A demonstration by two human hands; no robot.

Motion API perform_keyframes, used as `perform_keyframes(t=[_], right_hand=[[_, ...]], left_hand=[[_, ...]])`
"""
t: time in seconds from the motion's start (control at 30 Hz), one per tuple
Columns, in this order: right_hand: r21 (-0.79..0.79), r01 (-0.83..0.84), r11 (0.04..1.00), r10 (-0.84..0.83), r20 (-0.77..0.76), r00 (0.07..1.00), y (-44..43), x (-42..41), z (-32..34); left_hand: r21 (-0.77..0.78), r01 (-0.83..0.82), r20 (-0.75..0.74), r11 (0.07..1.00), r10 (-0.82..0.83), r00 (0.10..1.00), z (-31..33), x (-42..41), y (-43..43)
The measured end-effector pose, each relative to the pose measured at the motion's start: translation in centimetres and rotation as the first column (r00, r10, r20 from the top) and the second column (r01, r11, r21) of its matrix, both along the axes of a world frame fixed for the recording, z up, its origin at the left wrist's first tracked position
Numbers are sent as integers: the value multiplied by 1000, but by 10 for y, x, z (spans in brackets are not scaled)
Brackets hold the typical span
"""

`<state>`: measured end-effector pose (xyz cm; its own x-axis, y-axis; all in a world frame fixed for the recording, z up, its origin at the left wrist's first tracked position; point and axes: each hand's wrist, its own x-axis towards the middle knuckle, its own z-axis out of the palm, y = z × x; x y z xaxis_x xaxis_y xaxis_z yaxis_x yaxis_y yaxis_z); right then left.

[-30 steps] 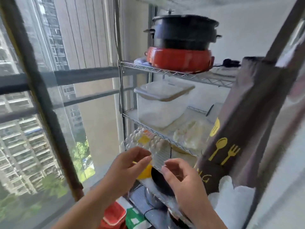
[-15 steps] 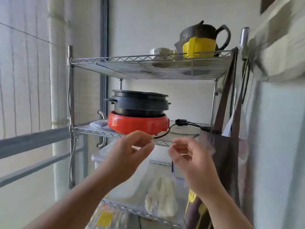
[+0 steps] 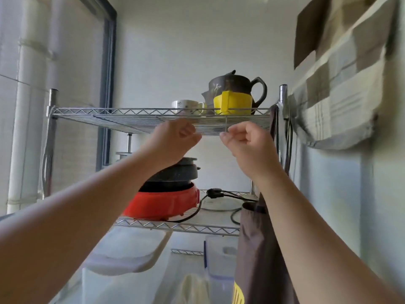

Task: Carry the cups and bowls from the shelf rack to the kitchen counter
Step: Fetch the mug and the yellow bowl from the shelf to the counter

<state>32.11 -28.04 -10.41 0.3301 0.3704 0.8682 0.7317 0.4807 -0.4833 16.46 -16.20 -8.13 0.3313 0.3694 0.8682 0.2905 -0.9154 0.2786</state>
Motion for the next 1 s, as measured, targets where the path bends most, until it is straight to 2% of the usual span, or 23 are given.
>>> perform_keyframes(t=[0.17,0.3,0.4,0.6,0.8,1.0], right_hand=[[29,234,972,-235,37,971,19,8,52],[67,465,883,-468,44,882,33,12,87],[0,573,819,-569,129,812,44,12,100],[-111,562,820,-548,130,826,57,20,108],[-94,513,853,-502,118,857,55,27,114],[-200,461,864,-460,53,886,52,32,123]], left_hand=[[53,-132,1,990,132,991,44,16,28],[90,-240,62,967,235,970,75,42,29],[82,-337,12,938,338,941,94,62,29],[55,-446,-64,893,449,891,115,91,31],[12,-477,-106,879,475,873,124,94,34],[-70,-505,-133,860,494,859,128,83,46]])
